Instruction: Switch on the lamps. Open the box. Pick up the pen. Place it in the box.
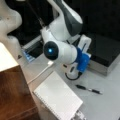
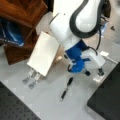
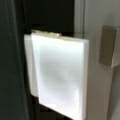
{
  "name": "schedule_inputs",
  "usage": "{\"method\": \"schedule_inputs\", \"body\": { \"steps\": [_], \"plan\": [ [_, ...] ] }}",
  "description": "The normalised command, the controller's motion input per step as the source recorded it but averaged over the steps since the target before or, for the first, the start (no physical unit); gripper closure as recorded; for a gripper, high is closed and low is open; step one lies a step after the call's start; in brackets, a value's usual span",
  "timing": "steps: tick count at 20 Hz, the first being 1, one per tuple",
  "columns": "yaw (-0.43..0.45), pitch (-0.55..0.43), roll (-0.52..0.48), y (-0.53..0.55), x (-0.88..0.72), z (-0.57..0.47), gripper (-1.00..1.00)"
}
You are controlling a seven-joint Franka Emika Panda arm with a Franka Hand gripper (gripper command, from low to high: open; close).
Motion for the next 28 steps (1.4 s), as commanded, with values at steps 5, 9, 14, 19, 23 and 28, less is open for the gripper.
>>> {"method": "schedule_inputs", "body": {
  "steps": [5,9,14,19,23,28],
  "plan": [
    [0.05,-0.033,0.269,-0.01,0.09,-0.05,-1.0],
    [0.024,-0.042,0.293,0.02,0.09,-0.09,-1.0],
    [0.028,-0.03,0.264,-0.01,0.09,-0.11,-1.0],
    [0.017,-0.012,0.244,0.0,0.11,-0.07,-1.0],
    [0.038,-0.025,0.249,0.03,0.12,-0.06,-1.0],
    [0.044,-0.03,0.232,0.02,0.11,-0.06,-1.0]
  ]
}}
